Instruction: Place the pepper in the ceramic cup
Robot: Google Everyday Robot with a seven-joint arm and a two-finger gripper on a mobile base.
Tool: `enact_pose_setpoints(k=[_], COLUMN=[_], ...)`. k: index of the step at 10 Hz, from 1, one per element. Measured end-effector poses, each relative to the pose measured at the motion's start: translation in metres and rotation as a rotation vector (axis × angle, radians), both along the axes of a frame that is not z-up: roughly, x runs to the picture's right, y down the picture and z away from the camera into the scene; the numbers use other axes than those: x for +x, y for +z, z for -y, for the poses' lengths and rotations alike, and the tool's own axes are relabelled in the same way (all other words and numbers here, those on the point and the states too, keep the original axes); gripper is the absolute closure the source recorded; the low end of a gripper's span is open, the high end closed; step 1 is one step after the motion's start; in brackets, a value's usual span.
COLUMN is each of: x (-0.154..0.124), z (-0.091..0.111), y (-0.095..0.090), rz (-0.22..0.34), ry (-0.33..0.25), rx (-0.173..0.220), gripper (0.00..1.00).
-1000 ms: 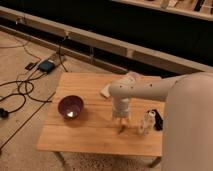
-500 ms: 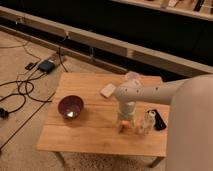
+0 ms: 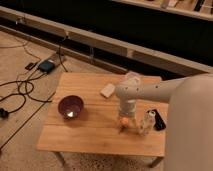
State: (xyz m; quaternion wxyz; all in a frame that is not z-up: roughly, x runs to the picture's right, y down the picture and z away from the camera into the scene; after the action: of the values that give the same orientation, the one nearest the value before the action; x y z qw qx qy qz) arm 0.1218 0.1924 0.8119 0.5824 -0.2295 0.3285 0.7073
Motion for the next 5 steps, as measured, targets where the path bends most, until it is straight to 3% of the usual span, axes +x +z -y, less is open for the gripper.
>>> enact_pose_setpoints(k=[5], x=[0.001], z=[0.008], y=[0.028], rz=[-0.005], ry=[-0.026], rx=[0.026], gripper=[0.35])
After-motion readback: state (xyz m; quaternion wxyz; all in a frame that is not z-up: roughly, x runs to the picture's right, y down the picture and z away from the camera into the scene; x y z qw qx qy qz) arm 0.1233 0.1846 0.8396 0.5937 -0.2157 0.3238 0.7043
